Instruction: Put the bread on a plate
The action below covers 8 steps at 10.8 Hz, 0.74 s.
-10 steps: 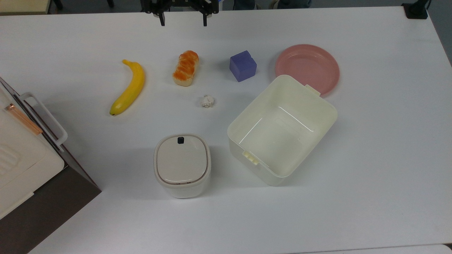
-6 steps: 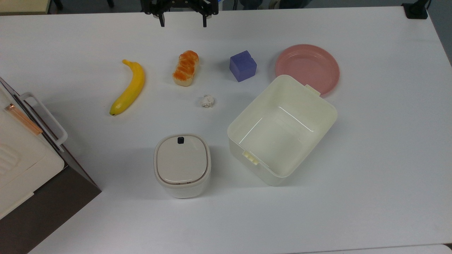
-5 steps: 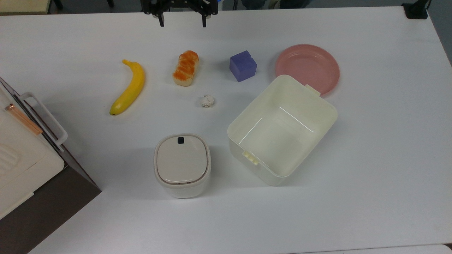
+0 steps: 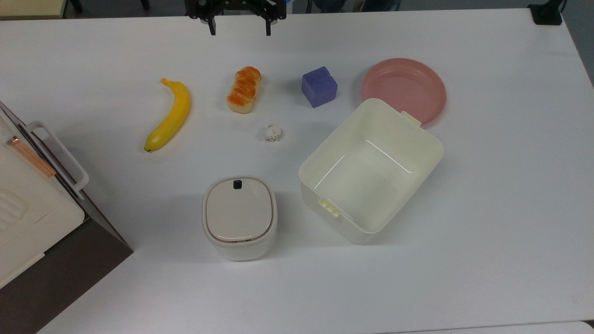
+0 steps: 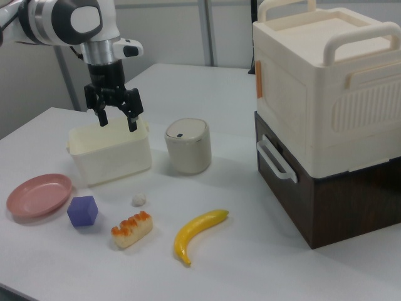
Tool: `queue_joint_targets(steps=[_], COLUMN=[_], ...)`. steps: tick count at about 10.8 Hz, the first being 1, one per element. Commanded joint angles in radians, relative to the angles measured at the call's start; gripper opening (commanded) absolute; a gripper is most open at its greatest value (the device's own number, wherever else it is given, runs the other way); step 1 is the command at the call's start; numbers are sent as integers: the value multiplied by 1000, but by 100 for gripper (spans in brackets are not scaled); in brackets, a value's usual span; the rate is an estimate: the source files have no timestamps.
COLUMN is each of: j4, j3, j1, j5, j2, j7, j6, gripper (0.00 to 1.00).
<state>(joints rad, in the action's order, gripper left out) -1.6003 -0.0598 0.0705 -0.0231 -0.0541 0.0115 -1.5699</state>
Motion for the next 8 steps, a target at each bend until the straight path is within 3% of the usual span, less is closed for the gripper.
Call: queue_joint_targets(steps=[1, 8], j4=[-13, -24], j3=[-8, -8], j1=[12, 19], j5=[-9, -11], j2=[17, 7], j7=[21, 22], j6=[10, 1], gripper=[100, 100])
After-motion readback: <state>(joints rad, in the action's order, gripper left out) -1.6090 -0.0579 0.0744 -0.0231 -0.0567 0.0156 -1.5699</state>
